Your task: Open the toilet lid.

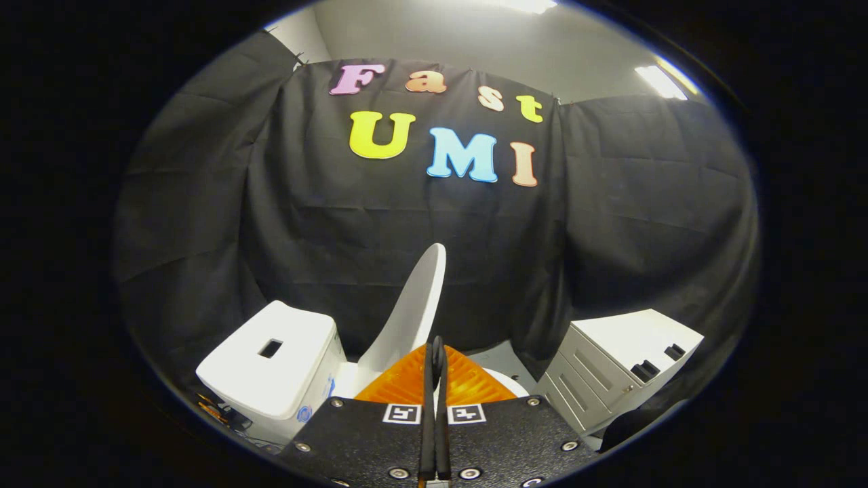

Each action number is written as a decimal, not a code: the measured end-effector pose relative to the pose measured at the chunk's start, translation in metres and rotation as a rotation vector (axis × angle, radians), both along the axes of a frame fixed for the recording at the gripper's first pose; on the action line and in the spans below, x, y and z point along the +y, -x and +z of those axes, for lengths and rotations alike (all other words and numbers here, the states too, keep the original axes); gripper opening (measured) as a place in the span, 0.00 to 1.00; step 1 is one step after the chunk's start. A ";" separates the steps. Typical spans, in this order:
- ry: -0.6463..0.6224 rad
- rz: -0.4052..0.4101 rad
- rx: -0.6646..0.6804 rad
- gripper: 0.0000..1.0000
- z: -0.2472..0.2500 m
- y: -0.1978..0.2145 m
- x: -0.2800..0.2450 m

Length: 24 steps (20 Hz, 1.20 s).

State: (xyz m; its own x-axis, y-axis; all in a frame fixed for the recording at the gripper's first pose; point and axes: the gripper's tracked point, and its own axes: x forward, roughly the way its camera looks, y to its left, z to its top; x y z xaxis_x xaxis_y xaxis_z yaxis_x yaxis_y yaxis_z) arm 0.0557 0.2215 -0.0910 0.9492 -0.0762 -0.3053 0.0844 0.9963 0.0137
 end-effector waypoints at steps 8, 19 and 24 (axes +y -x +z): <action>-0.006 0.093 -0.066 0.00 0.018 0.000 0.056; 0.076 0.177 -0.069 0.00 0.030 -0.004 0.118; 0.099 0.239 -0.065 0.00 0.033 -0.003 0.159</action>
